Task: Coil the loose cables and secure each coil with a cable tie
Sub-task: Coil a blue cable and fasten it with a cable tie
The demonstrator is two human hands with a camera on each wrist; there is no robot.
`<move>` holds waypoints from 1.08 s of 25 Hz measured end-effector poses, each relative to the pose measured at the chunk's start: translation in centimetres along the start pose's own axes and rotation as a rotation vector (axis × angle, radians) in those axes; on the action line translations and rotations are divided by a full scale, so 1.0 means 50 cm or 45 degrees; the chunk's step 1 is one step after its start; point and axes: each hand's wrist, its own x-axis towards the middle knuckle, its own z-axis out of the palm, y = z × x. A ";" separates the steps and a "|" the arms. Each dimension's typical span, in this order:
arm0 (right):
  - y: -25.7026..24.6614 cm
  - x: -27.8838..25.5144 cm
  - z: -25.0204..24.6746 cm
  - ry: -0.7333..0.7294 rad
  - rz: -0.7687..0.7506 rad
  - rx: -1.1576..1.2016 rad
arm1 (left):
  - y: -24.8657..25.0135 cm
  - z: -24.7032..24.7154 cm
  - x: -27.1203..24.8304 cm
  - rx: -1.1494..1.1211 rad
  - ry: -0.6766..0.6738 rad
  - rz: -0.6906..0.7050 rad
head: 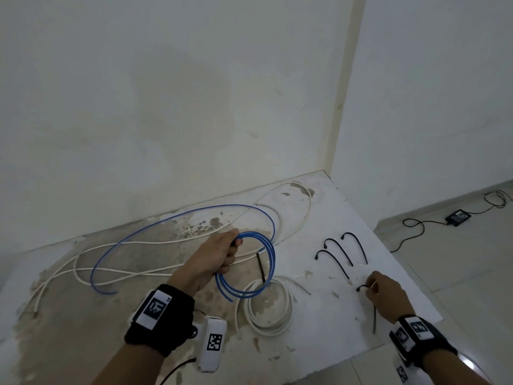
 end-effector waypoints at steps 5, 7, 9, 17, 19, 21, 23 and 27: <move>-0.187 -0.048 -0.110 0.233 -0.204 0.755 | 0.014 -0.012 0.010 -0.053 0.104 0.077; -0.284 -0.071 -0.151 0.248 -0.307 0.925 | 0.021 -0.015 0.011 -0.061 0.140 0.113; -0.362 -0.093 -0.181 0.230 -0.400 0.960 | 0.028 -0.021 0.010 -0.057 0.173 0.147; -0.536 -0.139 -0.174 0.268 -0.467 1.111 | 0.043 -0.050 -0.015 -0.113 0.256 0.292; -0.556 -0.148 -0.157 0.222 -0.455 1.165 | 0.042 -0.049 -0.018 -0.134 0.277 0.321; -0.577 -0.159 -0.143 0.122 -0.457 1.266 | 0.039 -0.045 -0.023 -0.142 0.261 0.325; -0.598 -0.172 -0.133 -0.021 -0.463 1.399 | 0.031 -0.037 -0.029 -0.125 0.247 0.328; -0.625 -0.189 -0.124 -0.178 -0.528 1.474 | 0.023 -0.033 -0.035 -0.059 0.320 0.334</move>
